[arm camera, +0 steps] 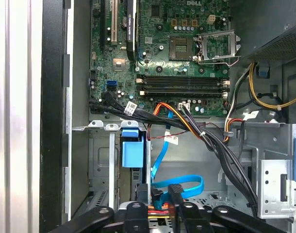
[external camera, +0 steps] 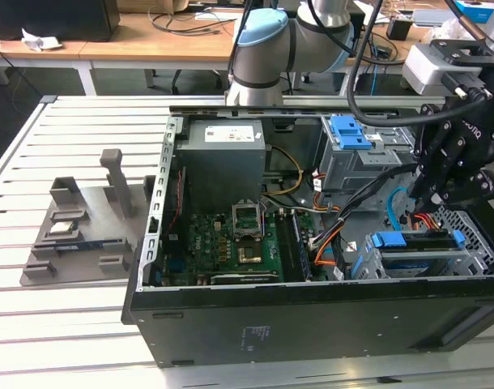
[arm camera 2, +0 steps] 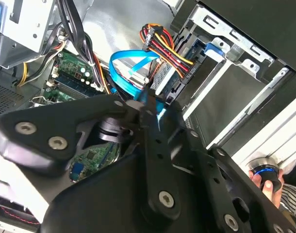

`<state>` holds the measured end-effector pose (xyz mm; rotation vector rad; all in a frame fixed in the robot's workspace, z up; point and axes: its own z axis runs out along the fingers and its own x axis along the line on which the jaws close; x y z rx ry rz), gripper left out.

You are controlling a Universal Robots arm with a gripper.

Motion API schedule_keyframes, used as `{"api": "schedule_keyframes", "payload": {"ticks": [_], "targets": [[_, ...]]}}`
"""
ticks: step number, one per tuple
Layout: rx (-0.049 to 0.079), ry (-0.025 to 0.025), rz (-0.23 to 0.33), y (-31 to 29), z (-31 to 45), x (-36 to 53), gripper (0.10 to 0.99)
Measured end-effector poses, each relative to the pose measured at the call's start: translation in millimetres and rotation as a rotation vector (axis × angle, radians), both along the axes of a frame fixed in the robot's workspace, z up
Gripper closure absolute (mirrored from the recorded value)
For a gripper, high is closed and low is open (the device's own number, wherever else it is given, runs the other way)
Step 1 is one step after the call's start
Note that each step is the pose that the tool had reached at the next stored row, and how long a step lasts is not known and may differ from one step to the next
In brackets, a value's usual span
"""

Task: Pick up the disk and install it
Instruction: 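Insert the second disk wire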

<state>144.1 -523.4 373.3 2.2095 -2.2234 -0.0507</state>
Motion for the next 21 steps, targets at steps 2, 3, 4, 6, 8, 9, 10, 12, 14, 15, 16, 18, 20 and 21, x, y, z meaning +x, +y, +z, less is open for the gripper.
{"api": "schedule_keyframes", "payload": {"ticks": [2,3,4,6,8,9,10,12,14,15,16,18,20,21], "targets": [[0.000,0.0000,0.000,0.0,0.0,0.0,0.867],[0.000,0.0000,0.000,0.0,-0.1,0.0,0.867],[0.000,0.0000,0.000,0.0,-0.1,0.0,0.925],[0.000,0.0000,0.000,0.0,-0.2,0.0,0.925],[-0.002,0.0000,0.000,-1.8,-0.4,0.0,0.925],[-0.007,0.0000,0.000,-3.3,-0.5,0.0,0.925],[-0.013,0.0000,0.000,-5.9,-1.2,0.0,0.925],[-0.018,0.0000,0.000,-12.7,-5.3,0.0,0.925],[-0.019,-0.0001,0.000,-14.6,-10.8,0.1,0.925],[-0.019,0.0000,0.000,-14.7,-12.7,0.3,0.925],[-0.020,0.0000,0.000,-14.7,-14.7,1.0,0.925],[-0.021,0.0000,0.000,-14.7,-19.9,3.9,0.925],[-0.021,0.0001,0.000,-14.7,-23.0,6.4,0.925],[-0.021,0.0000,0.000,-14.7,-23.5,7.1,0.925]]}}
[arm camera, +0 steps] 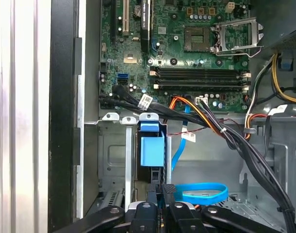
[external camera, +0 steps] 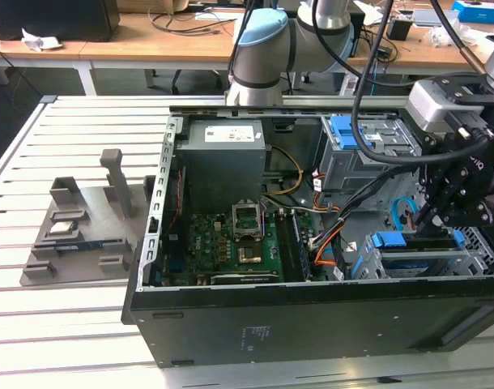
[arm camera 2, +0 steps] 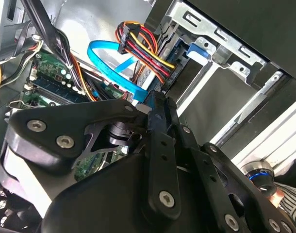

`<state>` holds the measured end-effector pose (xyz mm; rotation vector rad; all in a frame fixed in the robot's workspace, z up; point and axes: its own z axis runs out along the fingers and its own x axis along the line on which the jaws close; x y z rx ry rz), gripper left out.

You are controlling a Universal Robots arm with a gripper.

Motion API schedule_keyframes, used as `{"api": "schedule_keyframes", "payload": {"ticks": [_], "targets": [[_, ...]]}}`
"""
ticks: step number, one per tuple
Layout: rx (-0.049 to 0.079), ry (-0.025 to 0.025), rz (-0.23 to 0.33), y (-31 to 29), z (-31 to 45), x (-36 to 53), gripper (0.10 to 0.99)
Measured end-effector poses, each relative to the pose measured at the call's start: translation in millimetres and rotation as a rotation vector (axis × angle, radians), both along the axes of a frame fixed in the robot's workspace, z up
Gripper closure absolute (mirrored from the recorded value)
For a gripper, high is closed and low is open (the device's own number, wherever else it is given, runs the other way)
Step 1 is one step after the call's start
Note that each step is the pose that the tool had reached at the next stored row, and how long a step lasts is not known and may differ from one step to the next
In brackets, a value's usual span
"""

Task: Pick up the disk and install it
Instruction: 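Insert the second disk wire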

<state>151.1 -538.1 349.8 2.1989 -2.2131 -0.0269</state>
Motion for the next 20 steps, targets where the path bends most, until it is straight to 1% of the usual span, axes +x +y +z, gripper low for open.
{"api": "schedule_keyframes", "payload": {"ticks": [12,16,20], "targets": [[0.000,0.0001,0.005,0.0,-5.3,1.2,0.925],[0.004,-0.0001,0.006,-0.3,-6.0,-0.6,0.925],[0.006,0.0000,0.006,-0.6,-6.1,-1.3,0.925]]}}
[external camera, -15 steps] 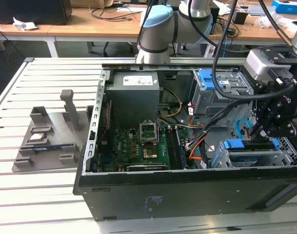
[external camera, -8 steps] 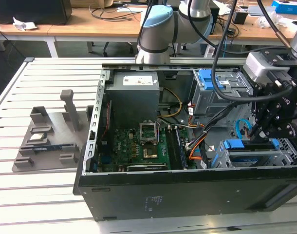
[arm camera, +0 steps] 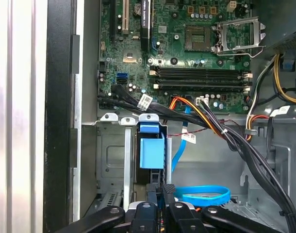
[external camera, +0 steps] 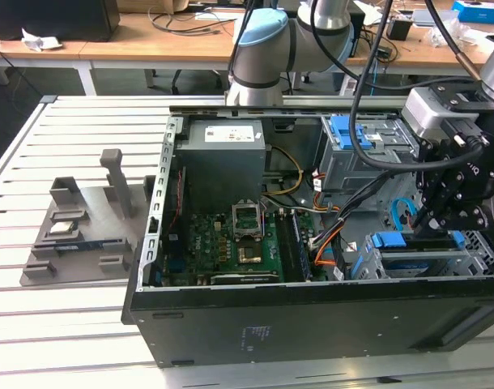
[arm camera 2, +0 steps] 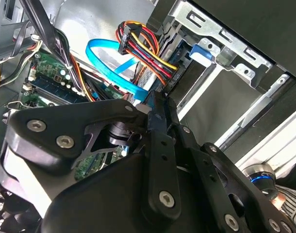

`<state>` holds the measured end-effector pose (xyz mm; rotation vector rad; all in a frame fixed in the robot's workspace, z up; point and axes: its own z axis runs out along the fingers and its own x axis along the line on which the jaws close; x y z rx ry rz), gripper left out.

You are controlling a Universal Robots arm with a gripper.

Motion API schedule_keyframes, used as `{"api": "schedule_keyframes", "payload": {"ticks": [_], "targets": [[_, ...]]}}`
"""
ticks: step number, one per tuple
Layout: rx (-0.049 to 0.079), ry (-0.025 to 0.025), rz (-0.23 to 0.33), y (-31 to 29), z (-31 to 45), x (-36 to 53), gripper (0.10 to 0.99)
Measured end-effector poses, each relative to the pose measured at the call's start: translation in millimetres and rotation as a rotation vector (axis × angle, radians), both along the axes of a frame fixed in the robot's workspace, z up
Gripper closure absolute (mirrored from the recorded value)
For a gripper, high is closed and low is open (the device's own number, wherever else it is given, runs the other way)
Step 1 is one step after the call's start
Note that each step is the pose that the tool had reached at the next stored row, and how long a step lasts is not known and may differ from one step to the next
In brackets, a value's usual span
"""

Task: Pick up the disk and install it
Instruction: 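Insert the second disk wire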

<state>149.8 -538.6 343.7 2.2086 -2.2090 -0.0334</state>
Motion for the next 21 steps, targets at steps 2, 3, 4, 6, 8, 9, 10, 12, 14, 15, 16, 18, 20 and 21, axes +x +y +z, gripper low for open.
{"api": "schedule_keyframes", "payload": {"ticks": [2,3,4,6,8,9,10,12,14,15,16,18,20,21], "targets": [[0.000,0.0000,0.000,0.0,0.0,1.5,0.925],[0.002,0.0000,0.001,0.0,-0.5,2.9,0.925],[0.003,0.0000,0.001,-0.1,-0.1,3.2,0.925],[0.003,0.0000,0.001,-2.7,-2.7,3.3,0.925],[0.003,-0.0001,0.001,-2.7,-3.0,3.3,0.925],[0.003,-0.0001,0.001,-2.7,-3.0,3.3,0.925],[0.003,-0.0001,0.001,-2.7,-3.1,3.3,0.925],[0.003,0.0000,0.001,-2.7,-3.1,3.3,0.851],[0.003,-0.0001,0.001,-2.6,1.3,3.3,0.851],[0.003,-0.0001,0.001,-2.3,8.3,3.3,0.851],[0.003,-0.0001,0.001,-2.2,12.5,3.3,0.851],[0.002,-0.0001,0.001,-1.6,23.4,3.3,0.859],[0.002,0.0000,0.001,-1.5,27.7,3.3,0.925],[0.003,0.0000,0.001,-1.6,31.0,3.3,0.984]]}}
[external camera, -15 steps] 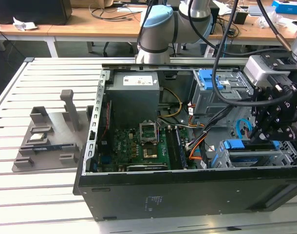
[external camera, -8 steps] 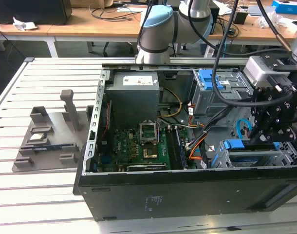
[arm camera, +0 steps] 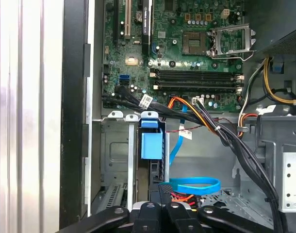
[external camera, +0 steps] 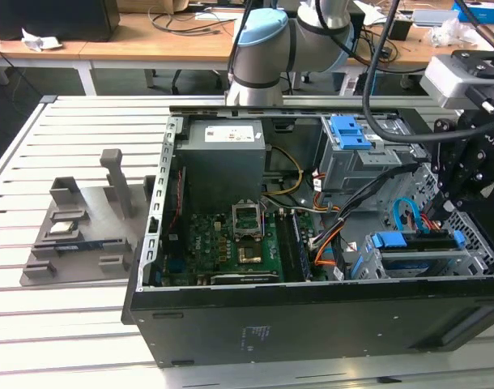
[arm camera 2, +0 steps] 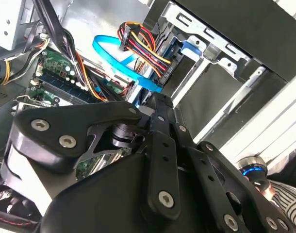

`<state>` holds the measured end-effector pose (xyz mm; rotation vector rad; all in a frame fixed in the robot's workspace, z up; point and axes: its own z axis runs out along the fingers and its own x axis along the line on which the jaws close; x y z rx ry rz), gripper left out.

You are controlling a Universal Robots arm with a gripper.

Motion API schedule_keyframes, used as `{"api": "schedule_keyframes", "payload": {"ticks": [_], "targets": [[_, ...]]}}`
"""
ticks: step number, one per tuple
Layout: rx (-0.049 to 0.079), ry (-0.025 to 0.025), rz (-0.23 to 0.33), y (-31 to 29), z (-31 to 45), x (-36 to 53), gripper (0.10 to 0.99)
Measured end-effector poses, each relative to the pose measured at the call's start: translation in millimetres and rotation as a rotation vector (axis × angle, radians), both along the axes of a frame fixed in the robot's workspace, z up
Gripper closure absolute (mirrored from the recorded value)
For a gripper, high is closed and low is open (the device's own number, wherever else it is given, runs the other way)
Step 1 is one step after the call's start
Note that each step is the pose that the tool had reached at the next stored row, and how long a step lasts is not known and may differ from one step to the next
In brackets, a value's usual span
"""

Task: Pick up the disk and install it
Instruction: 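Insert the second disk wire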

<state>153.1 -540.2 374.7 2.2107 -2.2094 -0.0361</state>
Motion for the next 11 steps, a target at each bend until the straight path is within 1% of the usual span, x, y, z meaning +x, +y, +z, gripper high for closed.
{"api": "schedule_keyframes", "payload": {"ticks": [2,3,4,5,11], "targets": [[0.000,0.0000,0.000,0.0,5.5,0.0,0.984],[0.000,0.0000,0.000,0.0,10.8,0.0,0.984],[0.000,0.0000,0.000,0.0,14.5,0.0,0.984],[0.000,0.0000,0.000,0.0,15.6,0.0,0.984],[0.000,0.0000,0.000,0.0,16.3,0.0,0.984]]}}
